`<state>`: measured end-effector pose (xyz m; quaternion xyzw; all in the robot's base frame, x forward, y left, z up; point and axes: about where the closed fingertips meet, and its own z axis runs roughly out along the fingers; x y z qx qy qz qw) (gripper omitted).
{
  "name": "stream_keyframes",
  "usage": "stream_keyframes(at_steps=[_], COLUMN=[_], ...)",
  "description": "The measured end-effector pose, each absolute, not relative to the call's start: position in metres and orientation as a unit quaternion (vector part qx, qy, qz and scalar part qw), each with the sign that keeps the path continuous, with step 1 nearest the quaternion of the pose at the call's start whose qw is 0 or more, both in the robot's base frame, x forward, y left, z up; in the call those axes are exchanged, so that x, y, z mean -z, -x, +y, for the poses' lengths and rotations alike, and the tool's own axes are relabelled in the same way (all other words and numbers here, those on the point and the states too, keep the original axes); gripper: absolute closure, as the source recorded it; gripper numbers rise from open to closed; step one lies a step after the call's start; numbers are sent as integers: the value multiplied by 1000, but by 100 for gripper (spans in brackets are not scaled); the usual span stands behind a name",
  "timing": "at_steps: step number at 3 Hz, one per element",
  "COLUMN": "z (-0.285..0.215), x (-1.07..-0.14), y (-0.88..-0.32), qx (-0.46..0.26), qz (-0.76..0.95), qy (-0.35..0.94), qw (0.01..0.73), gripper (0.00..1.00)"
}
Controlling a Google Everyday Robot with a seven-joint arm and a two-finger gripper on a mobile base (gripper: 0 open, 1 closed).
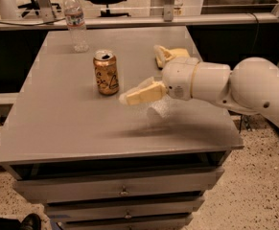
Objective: Place orange can upright
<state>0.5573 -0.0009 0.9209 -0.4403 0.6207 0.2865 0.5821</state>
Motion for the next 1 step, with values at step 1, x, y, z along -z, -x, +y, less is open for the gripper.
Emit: stream_keyframes(at_steps=[1], z=[2], x=[-921], y=[-557], qx=[-288], qz=[620], qy=[442], qw=[581], gripper=[0])
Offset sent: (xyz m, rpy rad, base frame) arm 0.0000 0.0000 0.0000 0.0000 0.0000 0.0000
